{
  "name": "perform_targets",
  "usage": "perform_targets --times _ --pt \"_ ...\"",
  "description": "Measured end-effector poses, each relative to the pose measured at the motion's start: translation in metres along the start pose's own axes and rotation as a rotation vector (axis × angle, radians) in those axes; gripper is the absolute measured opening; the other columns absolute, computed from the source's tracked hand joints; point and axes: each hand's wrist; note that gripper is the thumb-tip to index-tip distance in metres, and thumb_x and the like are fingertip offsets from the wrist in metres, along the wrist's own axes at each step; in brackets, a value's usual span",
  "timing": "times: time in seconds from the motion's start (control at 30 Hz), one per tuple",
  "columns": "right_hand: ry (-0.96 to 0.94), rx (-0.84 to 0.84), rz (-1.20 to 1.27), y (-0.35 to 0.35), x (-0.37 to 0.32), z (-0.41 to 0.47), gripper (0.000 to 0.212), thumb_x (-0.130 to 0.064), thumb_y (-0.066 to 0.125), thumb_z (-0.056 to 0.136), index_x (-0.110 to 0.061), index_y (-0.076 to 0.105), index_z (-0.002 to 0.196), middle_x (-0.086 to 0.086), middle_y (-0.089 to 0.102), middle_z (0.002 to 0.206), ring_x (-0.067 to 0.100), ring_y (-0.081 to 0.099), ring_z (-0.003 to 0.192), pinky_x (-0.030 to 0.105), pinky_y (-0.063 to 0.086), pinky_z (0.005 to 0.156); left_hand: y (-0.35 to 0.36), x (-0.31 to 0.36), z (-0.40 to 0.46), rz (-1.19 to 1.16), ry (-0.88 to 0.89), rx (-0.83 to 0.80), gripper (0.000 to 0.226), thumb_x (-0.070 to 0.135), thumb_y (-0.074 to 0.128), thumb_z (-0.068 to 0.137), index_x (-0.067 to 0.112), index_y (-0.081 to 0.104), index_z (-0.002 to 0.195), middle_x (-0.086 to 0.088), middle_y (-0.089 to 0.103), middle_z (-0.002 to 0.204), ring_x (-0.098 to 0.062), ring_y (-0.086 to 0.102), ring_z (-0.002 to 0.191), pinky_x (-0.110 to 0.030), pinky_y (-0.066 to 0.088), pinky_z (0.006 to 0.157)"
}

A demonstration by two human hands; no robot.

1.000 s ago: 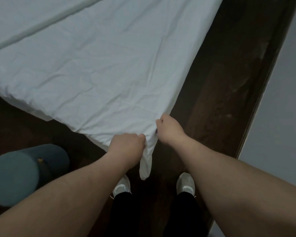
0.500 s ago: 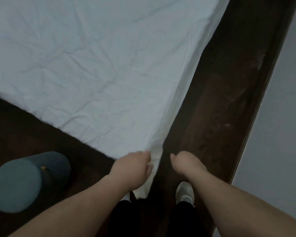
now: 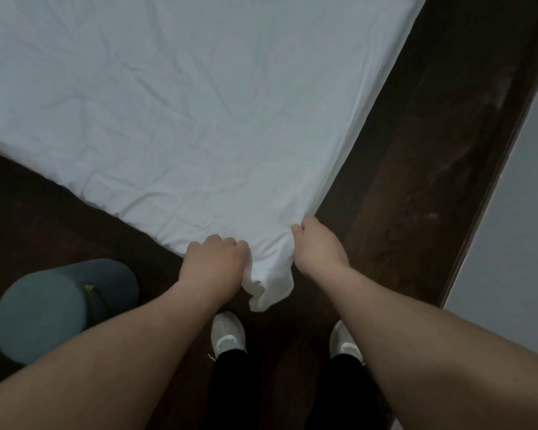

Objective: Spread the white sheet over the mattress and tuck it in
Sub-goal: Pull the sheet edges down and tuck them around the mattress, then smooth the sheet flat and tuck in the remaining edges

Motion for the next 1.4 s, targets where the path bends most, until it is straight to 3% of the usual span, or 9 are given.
perform_targets --times 0.33,0.43,0.57,0.63,0.73,0.9,1.0,1.07,1.4 --pt "0.032 -0.082 -0.093 -0.017 0.020 0.002 0.033 -0.042 0.034 0.107 -0.020 0.058 0.100 0.001 0.063 0.098 0.018 0.057 0.083 0.038 0.050 0.075 0.007 0.002 -0.014 -0.175 -0.068 0.257 0.021 0.027 0.053 0.097 0.018 0.046 0.079 0.002 0.047 0.074 -0.025 0.050 0.069 -0.037 0.039 0.054" --pt "0.112 -0.178 -0.285 -0.029 0.003 0.007 0.027 -0.023 0.043 0.103 -0.010 0.066 0.107 0.004 0.060 0.095 0.023 0.058 0.086 0.039 0.050 0.074 0.003 -0.005 -0.019 -0.208 -0.215 0.291 0.023 0.025 0.054 0.088 0.013 0.054 0.108 -0.010 0.052 0.113 -0.033 0.051 0.104 -0.045 0.052 0.072" --pt "-0.215 0.293 -0.345 -0.031 -0.027 -0.007 0.026 -0.029 0.044 0.102 -0.018 0.062 0.118 0.006 0.061 0.118 0.028 0.056 0.113 0.042 0.051 0.085 -0.002 -0.013 -0.018 -0.367 -0.395 -0.017 0.092 0.031 0.054 0.089 0.023 -0.005 0.159 -0.009 -0.019 0.168 -0.041 -0.010 0.155 -0.063 0.017 0.120" --pt "-0.471 0.345 -0.424 -0.022 -0.038 -0.011 0.050 -0.036 0.046 0.102 -0.022 0.041 0.149 0.010 0.038 0.155 0.032 0.032 0.146 0.047 0.034 0.118 0.002 -0.011 -0.019 -0.433 -0.367 -0.103 0.098 0.032 0.052 0.090 0.024 -0.017 0.159 -0.006 -0.028 0.166 -0.041 -0.019 0.153 -0.061 0.019 0.122" --pt "-0.488 0.093 -0.594 -0.002 -0.043 -0.008 0.077 -0.041 0.042 0.102 -0.025 -0.002 0.163 0.008 -0.013 0.171 0.034 -0.014 0.157 0.052 0.001 0.127 0.011 -0.006 -0.034 -0.417 -0.280 -0.182 0.101 0.033 0.053 0.089 0.029 -0.019 0.159 -0.004 -0.030 0.166 -0.041 -0.021 0.153 -0.052 0.026 0.121" --pt "-0.378 -0.126 -0.740 0.002 -0.018 -0.032 0.086 -0.042 0.045 0.100 -0.024 -0.011 0.162 0.003 -0.024 0.169 0.032 -0.019 0.156 0.057 0.016 0.124 0.005 -0.022 -0.050 -0.460 -0.176 -0.289 0.083 0.034 0.054 0.090 0.040 0.011 0.160 0.005 -0.013 0.170 -0.029 0.011 0.156 -0.046 0.037 0.117" --pt "-0.186 -0.242 -0.790 -0.011 -0.039 -0.046 0.064 -0.030 0.048 0.096 -0.015 0.026 0.155 0.007 0.007 0.169 0.036 0.031 0.146 0.052 0.040 0.107 -0.012 -0.039 -0.063 -0.601 -0.157 -0.308 0.047 0.033 0.050 0.089 0.038 0.057 0.135 0.001 0.050 0.151 -0.021 0.057 0.125 -0.038 0.052 0.098" --pt "-0.146 -0.284 -0.794 -0.020 -0.073 -0.060 0.029 -0.028 0.045 0.096 -0.013 0.055 0.118 0.012 0.047 0.146 0.034 0.058 0.116 0.042 0.049 0.090 -0.031 -0.052 -0.080 -0.612 -0.173 -0.307 0.038 0.033 0.049 0.090 0.035 0.065 0.125 0.003 0.068 0.124 -0.020 0.063 0.108 -0.037 0.054 0.091" --pt "-0.552 -0.140 -0.686 -0.046 -0.293 -0.194 0.049 -0.034 0.045 0.101 -0.023 0.045 0.149 0.003 0.050 0.144 0.027 0.051 0.129 0.040 0.047 0.101 -0.166 -0.204 -0.212 -0.798 -0.379 0.073 0.042 0.034 0.052 0.097 0.027 0.060 0.138 -0.002 0.051 0.144 -0.020 0.058 0.122 -0.032 0.050 0.099"
Point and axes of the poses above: each hand's wrist, its own z-axis towards the middle knuckle, its own y-axis out of the palm, x = y × z
